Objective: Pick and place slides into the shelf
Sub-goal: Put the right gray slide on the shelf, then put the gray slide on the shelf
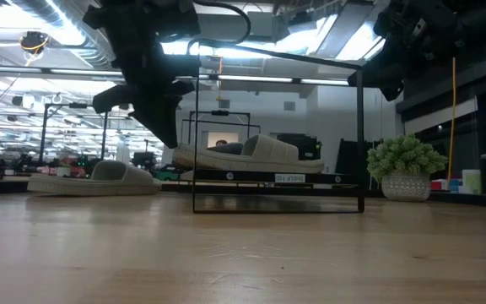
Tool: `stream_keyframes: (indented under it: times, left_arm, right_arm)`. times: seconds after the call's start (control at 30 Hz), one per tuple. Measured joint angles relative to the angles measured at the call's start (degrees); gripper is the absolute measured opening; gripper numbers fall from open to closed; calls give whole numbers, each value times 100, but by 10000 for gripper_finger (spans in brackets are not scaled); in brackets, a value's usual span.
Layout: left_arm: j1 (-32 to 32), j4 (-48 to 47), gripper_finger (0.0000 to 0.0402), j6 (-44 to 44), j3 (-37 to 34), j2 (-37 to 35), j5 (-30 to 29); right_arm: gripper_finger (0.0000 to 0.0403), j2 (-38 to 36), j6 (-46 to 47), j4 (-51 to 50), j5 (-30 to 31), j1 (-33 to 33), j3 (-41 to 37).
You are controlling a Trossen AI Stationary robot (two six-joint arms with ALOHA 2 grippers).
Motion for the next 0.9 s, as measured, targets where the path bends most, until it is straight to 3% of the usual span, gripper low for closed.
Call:
stream_keyframes:
  times: [0.33,0.53,0.7,0.9]
  left_arm:
    - [-83,-50,0,1,0,0,17]
    - [-362,-429,0,-89,0,-142,-296]
    - [-624,-579,0,-366,0,-494,-332]
    - [-834,-1406,0,-1180,3,-995,-690]
  right_arm:
    - [11,0,-4,-4,0,0,0]
    - [11,0,-23,-4,0,-1,0]
    - [11,0,-27,-4,0,0,0]
    - [11,-1,-91,-15,1,0,0]
